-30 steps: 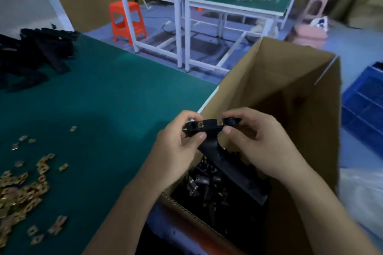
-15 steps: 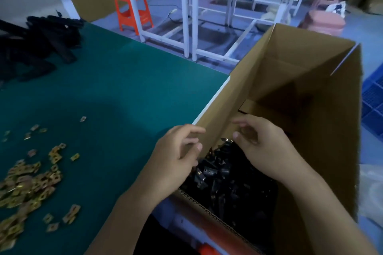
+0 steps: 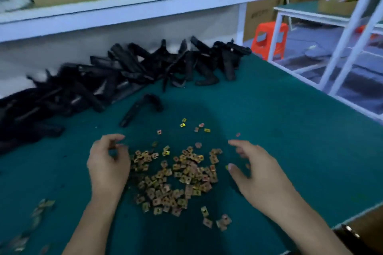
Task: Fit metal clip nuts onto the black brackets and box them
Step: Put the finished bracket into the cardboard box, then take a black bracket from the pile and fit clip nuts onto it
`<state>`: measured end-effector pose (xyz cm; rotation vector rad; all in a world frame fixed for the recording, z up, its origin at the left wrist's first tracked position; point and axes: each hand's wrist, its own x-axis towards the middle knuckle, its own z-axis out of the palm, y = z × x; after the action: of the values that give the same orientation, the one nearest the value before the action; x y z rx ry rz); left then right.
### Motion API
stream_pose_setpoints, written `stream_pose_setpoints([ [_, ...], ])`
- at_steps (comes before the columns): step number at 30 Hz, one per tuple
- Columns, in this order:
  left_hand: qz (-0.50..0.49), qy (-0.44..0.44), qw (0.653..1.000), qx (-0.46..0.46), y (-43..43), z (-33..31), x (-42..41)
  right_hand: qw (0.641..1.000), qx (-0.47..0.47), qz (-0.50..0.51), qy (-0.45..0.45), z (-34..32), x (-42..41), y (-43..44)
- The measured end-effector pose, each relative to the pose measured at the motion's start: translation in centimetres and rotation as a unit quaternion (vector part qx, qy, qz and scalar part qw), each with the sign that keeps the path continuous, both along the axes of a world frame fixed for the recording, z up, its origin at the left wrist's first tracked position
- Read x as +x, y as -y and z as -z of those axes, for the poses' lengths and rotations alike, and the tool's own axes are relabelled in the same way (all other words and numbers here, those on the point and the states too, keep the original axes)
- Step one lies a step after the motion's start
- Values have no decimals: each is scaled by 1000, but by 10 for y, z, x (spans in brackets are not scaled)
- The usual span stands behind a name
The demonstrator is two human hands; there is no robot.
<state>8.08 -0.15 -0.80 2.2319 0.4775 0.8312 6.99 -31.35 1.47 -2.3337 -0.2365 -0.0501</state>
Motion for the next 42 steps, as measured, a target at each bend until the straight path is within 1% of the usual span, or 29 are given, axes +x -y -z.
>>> stream_pose_setpoints([
  [2,-29,-5,998,-47,-13,7,4,998,-10,-60,-5,2,23,-42],
  [4,-42,11,995,-89,-17,8,9,995,5,-102,-2,3,49,-83],
  [6,-45,17,993,-110,-18,8,11,994,-10,-108,15,4,81,-123],
  [9,-45,14,989,-141,-17,8,12,993,-61,-94,40,4,134,-176],
  [11,-41,16,988,-146,-18,8,13,991,-85,-103,28,5,167,-203],
  [13,-34,19,988,-146,-19,9,14,986,-126,-113,-8,8,194,-221],
  [15,-31,26,988,-151,-19,10,13,974,-185,-129,-18,11,212,-229],
  [17,-28,27,987,-156,-20,10,14,975,-177,-136,2,14,219,-232],
  [20,-32,7,987,-156,-20,10,14,975,-172,-137,39,14,206,-233],
  [21,-33,3,987,-155,-20,11,14,975,-163,-146,42,12,198,-232],
  [23,-32,-3,989,-148,-21,12,14,979,-109,-169,28,5,179,-225],
  [25,-28,-5,989,-148,-21,12,16,983,-12,-183,-19,-2,159,-214],
  [26,-28,-6,988,-149,-21,11,16,979,52,-184,-66,-6,148,-208],
  [28,-23,-13,987,-156,-20,11,16,950,184,-189,-168,-14,126,-193],
  [29,-7,-16,986,-168,-20,10,16,933,235,-192,-195,-17,117,-184],
  [30,23,-15,982,-188,-19,9,15,922,263,-198,-205,-20,111,-174],
  [32,118,5,961,-248,-18,4,11,915,265,-225,-203,-26,101,-155],
  [34,199,41,921,-333,-19,-3,7,923,216,-261,-181,-28,96,-141],
  [35,219,51,902,-368,-22,-5,7,929,187,-272,-166,-26,94,-138],
  [37,242,41,868,-432,-27,-8,8,941,153,-273,-127,-17,90,-137],
  [38,261,23,837,-480,-28,-9,8,946,147,-269,-104,-13,89,-138],
  [40,327,-24,751,-573,-28,-9,7,952,135,-269,-50,-7,88,-139],
  [41,352,-42,718,-599,-28,-9,6,953,128,-274,-27,-6,88,-138],
  [42,365,-51,698,-614,-28,-9,5,951,124,-281,-12,-7,88,-136],
])
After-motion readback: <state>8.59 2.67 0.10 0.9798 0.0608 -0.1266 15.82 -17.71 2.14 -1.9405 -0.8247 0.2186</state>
